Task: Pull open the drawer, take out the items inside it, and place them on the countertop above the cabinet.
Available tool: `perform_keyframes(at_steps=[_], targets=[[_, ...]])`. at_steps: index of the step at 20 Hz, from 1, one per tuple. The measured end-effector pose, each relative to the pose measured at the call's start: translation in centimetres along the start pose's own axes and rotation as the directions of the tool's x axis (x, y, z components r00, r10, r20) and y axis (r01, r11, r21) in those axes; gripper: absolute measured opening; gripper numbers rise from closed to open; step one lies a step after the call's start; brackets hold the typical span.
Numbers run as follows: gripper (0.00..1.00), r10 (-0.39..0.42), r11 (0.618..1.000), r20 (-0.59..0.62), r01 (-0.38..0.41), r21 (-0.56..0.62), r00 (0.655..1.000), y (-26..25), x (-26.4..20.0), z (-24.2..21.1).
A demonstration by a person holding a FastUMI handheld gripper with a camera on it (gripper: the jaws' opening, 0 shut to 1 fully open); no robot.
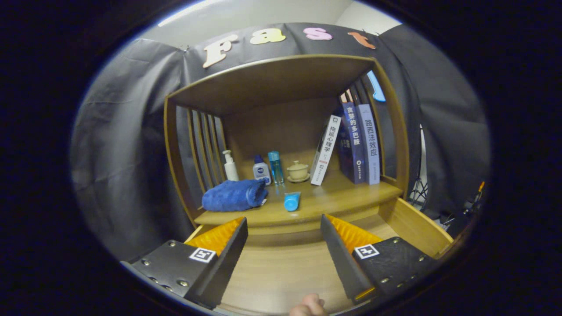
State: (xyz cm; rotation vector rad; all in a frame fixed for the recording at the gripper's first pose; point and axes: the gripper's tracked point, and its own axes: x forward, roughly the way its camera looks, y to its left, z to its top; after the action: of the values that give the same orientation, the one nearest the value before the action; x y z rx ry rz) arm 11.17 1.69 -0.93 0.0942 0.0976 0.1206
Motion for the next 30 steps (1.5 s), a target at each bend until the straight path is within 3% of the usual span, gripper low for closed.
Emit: perform_keyframes(at_steps=[8, 14, 17, 19, 22, 30], targets=[[0.99, -0.041, 0.996, 0.057, 0.045, -0.071, 0.998, -3.1, -8.3, -2.2], [0.99, -0.068, 0.994, 0.111, 0.076, -0.074, 0.991, -5.7, -12.3, -6.7], [0.99, -0.069, 0.993, 0.120, 0.080, -0.090, 0.990, -7.7, -13.0, -9.7], [0.99, -0.120, 0.991, 0.091, 0.125, -0.051, 0.989, -9.4, -13.0, -11.9], [0.99, -0.117, 0.993, 0.042, 0.118, -0.014, 0.992, -9.8, -12.6, -15.2], [0.99, -0.071, 0.997, 0.055, 0.069, 0.042, 0.996, -9.3, -11.7, -15.3]])
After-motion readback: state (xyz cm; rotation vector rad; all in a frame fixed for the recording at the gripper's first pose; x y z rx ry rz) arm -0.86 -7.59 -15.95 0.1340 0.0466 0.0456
